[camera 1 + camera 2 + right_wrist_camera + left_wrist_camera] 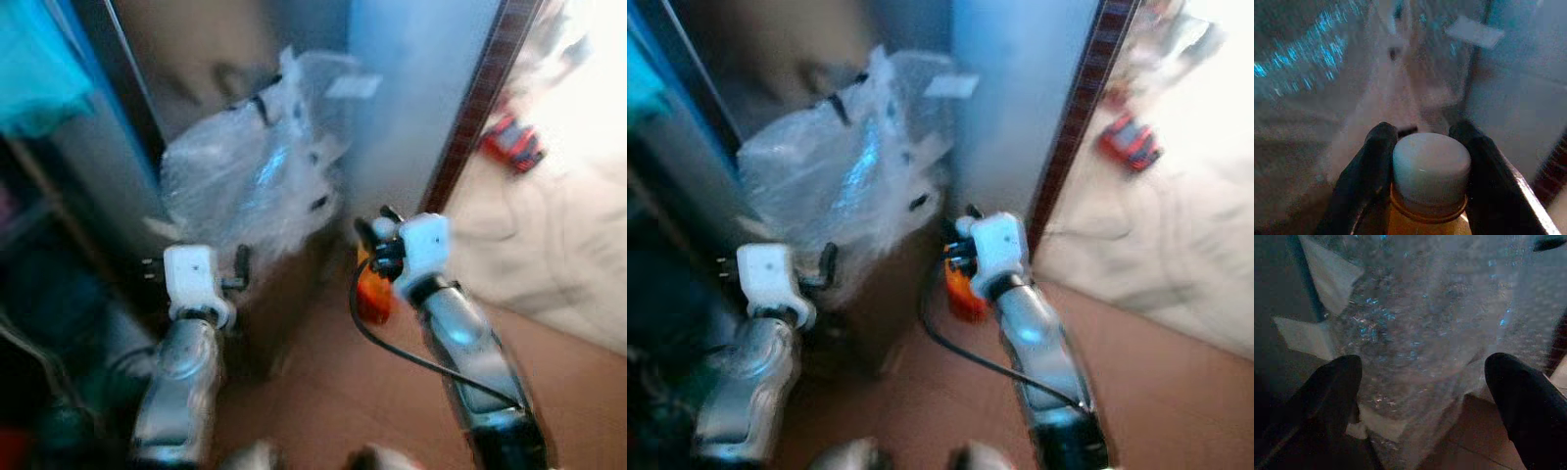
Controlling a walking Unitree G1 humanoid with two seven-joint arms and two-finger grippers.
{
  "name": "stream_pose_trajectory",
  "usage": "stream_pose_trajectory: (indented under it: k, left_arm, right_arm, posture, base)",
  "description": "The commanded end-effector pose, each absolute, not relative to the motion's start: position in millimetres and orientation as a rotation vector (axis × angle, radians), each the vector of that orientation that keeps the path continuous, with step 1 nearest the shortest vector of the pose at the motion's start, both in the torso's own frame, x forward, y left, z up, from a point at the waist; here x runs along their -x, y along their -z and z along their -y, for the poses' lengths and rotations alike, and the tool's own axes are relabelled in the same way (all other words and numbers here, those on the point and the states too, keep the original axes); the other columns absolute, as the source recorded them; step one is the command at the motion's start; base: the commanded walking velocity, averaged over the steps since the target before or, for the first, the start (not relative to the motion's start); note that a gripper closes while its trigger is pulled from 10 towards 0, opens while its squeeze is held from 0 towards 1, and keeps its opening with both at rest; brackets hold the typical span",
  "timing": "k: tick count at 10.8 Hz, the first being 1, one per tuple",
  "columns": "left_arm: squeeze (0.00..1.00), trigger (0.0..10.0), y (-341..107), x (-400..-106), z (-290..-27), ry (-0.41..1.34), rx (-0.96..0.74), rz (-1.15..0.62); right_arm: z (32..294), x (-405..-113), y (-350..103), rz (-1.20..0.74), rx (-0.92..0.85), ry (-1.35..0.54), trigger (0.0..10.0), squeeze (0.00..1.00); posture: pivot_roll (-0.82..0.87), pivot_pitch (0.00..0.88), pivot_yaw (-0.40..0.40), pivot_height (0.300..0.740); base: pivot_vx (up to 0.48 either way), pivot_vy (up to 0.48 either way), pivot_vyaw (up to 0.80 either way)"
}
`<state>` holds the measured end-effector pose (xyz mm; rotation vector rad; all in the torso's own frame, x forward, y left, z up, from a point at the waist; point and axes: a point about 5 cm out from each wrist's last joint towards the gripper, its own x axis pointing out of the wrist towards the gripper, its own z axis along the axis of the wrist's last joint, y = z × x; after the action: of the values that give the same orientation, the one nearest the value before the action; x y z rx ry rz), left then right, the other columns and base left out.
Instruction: Restocking fridge
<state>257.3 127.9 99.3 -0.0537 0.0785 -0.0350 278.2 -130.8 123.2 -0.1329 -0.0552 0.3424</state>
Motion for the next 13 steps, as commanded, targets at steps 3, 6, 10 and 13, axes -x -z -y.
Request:
stream_pose_trajectory:
  k: [3, 6, 10, 13]
  left_arm:
    - [0.0, 10.0, -110.5, -258.7, -146.7, -0.053, 0.002, -0.001]
    - [0.0, 10.0, -109.3, -274.9, -143.2, 0.052, 0.046, -0.031]
    - [0.0, 10.0, -117.9, -302.2, -128.9, 0.107, 0.074, 0.001]
    - [0.0, 10.0, -125.0, -307.3, -138.7, 0.029, 0.097, 0.044]
  right_arm:
    - [127.3, -280.2, -134.8, 0.114, 0.136, -0.342, 10.0, 0.0]
    - [132.4, -277.8, -136.0, 0.115, 0.148, -0.321, 10.0, 0.0]
    - [140.9, -262.6, -132.0, 0.082, 0.157, -0.296, 10.0, 0.0]
    - [149.5, -257.8, -132.5, 0.065, 0.176, -0.283, 10.0, 0.0]
  posture:
    - [0.01, 0.034, 0.01, 0.74]
    - [0.0, 0.036, 0.006, 0.74]
    - [-0.05, 0.049, 0.004, 0.74]
    - [-0.07, 0.057, -0.002, 0.74]
  base:
    - [0.0, 0.0, 0.0]
    - [0.0, 0.0, 0.0]
    - [0.0, 0.0, 0.0]
    - [0.0, 0.0, 0.0]
